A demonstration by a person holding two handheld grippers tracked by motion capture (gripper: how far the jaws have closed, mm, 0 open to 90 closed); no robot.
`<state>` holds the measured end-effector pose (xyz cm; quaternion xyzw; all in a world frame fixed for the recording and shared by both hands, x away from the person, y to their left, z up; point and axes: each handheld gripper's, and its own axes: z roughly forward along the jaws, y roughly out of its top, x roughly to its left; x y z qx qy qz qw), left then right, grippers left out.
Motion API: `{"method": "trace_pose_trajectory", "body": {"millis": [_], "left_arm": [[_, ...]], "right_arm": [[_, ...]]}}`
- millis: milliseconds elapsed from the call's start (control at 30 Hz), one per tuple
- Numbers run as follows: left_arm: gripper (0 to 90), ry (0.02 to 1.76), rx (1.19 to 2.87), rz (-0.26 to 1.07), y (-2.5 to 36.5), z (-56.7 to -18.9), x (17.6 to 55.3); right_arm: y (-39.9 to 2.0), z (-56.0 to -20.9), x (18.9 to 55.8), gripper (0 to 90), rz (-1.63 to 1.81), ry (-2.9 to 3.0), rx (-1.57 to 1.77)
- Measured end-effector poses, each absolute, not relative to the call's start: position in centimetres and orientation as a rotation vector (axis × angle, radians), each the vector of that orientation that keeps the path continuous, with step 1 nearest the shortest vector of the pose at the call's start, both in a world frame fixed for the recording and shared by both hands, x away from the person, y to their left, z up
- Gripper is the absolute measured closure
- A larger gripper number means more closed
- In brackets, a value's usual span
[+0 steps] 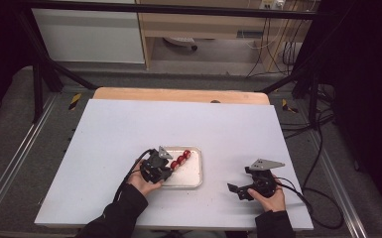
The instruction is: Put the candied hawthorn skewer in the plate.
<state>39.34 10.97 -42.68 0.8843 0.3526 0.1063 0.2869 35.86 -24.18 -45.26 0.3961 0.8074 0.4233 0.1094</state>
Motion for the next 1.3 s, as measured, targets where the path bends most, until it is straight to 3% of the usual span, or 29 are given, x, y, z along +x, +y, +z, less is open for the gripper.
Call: {"method": "trace_pose_trajectory", "body": {"millis": [233,467,600,833,1300], "left_arm": [[56.1,0.889,2.321,0.286,12.4,-41.7,38.7],[25.3,0.868,2.258,0.245,15.1,-41.2,38.1],[13.4,0.88,2.244,0.251,16.9,-41.4,37.7],[6.7,0.933,2.197,0.276,20.4,-42.4,36.8],[7.5,0.982,2.077,0.317,26.1,-44.7,35.0]], "right_arm": [[-24.2,-45.2,35.9,0.6,1.25,2.369,1.164],[-24.2,-45.2,35.8,0.5,1.239,2.374,1.167],[-24.2,-45.2,35.8,0.4,1.245,2.368,1.167],[-24.2,-45.2,35.8,0.5,1.235,2.372,1.17],[-24.4,-45.4,35.7,0.4,1.234,2.372,1.18]]}}
